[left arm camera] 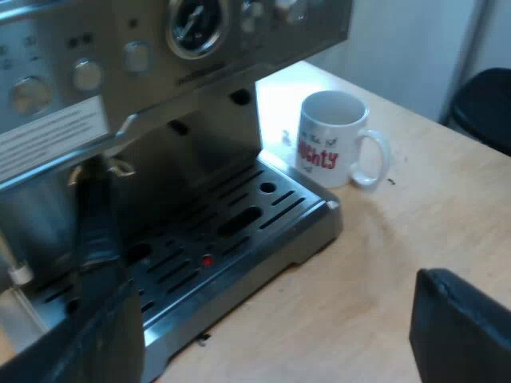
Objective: Place mug into machine
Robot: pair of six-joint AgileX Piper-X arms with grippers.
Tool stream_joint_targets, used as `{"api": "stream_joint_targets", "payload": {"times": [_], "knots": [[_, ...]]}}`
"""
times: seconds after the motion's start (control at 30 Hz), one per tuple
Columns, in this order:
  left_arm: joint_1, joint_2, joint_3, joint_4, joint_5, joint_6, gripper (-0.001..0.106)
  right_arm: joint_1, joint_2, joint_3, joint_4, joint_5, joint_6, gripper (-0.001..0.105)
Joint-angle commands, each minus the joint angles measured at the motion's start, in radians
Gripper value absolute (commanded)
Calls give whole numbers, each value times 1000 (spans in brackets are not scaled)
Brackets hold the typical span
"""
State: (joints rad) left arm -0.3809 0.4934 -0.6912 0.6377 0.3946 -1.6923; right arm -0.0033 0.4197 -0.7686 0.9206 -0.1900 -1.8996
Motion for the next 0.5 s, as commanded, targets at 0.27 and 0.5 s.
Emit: {"api": "stream_joint_targets", "payload": {"times": [0.27, 0.5], "knots": [[-153, 117, -7, -110, -2, -9, 70, -3, 70, 1, -63, -10, -16, 95], [-186, 192, -7, -128, -2, -17, 70, -3, 73, 82, -128, -10, -11, 95]]}}
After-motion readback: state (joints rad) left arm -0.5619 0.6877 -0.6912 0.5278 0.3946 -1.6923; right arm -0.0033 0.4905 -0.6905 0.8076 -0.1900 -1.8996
